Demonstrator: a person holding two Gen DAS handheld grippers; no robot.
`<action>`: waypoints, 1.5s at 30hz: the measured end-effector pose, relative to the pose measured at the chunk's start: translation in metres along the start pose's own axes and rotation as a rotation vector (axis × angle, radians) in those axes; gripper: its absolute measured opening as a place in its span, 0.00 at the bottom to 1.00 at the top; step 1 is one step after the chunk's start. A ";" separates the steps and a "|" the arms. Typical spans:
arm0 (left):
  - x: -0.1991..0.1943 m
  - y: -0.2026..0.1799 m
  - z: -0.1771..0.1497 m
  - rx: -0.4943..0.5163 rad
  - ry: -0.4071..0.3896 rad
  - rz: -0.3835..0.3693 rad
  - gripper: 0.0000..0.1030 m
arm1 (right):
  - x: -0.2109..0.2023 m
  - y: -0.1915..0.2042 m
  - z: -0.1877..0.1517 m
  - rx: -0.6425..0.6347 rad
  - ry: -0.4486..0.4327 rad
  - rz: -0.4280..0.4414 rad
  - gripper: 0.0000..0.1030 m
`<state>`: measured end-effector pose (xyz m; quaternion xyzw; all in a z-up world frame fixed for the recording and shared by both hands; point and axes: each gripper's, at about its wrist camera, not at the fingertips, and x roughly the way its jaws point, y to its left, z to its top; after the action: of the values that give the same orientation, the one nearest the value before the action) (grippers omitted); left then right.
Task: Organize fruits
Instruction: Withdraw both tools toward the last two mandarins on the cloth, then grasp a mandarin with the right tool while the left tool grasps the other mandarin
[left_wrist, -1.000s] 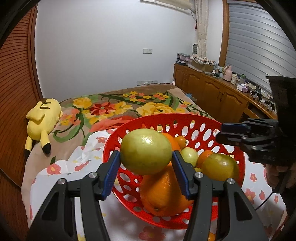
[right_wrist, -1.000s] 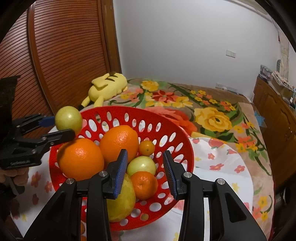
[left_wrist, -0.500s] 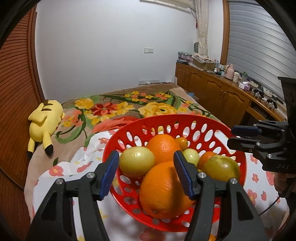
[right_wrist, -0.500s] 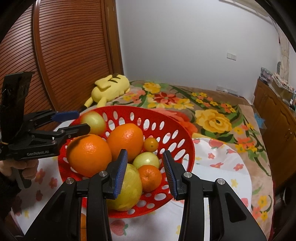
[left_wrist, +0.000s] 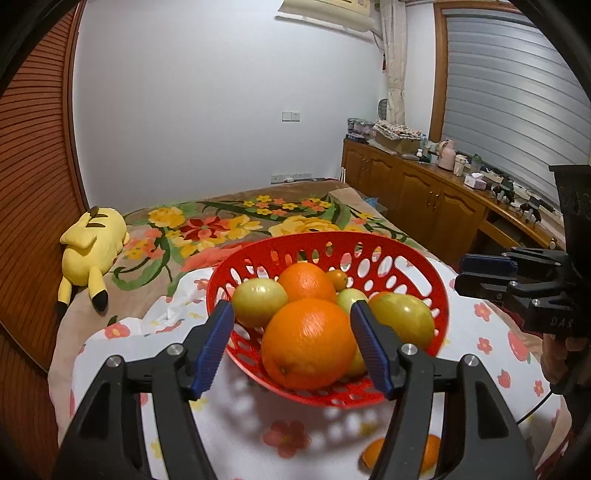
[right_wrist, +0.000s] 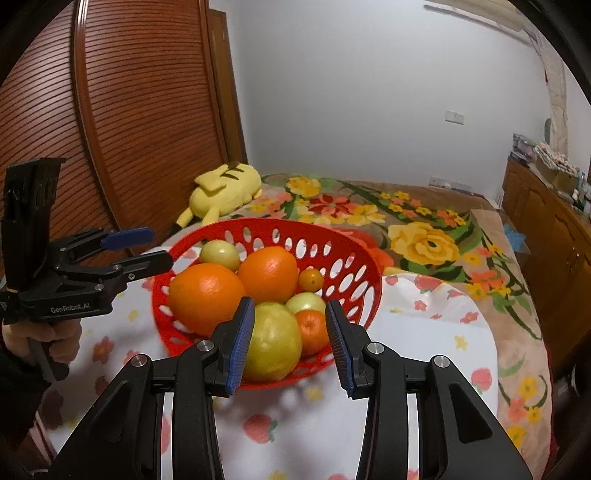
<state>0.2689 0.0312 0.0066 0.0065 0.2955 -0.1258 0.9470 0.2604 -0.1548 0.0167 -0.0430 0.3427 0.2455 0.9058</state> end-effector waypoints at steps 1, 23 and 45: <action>-0.004 -0.001 -0.003 -0.001 -0.001 -0.004 0.64 | -0.002 0.000 -0.002 0.003 0.000 -0.001 0.39; -0.049 -0.030 -0.081 -0.003 0.034 -0.024 0.65 | -0.032 0.038 -0.085 0.056 0.065 0.009 0.39; -0.028 -0.015 -0.126 -0.055 0.110 0.000 0.65 | 0.011 0.069 -0.120 0.062 0.163 0.088 0.51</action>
<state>0.1725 0.0340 -0.0812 -0.0124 0.3503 -0.1171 0.9292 0.1626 -0.1193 -0.0757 -0.0195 0.4242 0.2698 0.8642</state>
